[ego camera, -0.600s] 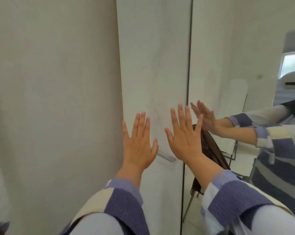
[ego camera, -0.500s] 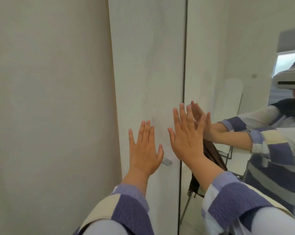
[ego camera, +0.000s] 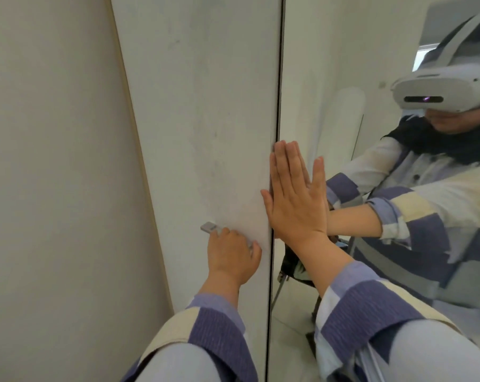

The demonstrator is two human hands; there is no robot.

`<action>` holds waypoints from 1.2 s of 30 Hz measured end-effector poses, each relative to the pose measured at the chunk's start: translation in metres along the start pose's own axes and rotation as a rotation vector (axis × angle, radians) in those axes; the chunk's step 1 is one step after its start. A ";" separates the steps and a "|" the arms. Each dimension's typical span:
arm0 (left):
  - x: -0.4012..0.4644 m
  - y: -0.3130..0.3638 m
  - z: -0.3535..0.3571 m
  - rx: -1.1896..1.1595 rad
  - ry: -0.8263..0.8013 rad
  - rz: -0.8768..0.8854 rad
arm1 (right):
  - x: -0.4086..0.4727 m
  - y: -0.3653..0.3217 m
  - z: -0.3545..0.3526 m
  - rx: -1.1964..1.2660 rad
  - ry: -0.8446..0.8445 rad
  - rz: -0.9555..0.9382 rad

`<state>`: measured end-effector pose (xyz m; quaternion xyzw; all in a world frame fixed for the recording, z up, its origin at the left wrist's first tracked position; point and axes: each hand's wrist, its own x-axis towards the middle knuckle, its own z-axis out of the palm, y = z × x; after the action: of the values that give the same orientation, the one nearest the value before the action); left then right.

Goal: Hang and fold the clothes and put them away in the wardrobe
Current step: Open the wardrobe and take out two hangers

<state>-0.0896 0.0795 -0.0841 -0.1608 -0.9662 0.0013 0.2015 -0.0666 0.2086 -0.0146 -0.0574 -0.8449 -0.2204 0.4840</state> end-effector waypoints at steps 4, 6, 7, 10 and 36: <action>-0.005 -0.003 0.000 -0.067 0.025 0.000 | 0.000 0.000 -0.001 0.002 0.006 -0.003; -0.009 -0.006 -0.001 -0.085 0.011 0.011 | -0.001 0.001 -0.003 0.021 0.005 -0.009; -0.013 -0.009 -0.002 -0.086 0.010 0.019 | -0.001 0.001 -0.004 0.044 0.008 -0.010; -0.026 -0.023 -0.008 -0.054 0.028 0.029 | -0.004 -0.001 -0.013 0.167 0.002 -0.028; -0.125 -0.167 -0.127 0.502 0.615 -0.034 | 0.010 -0.205 -0.067 0.941 -0.128 -0.487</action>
<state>0.0162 -0.1254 -0.0050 -0.0835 -0.8330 0.1858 0.5144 -0.0822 -0.0048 -0.0419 0.3503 -0.8692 0.0802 0.3396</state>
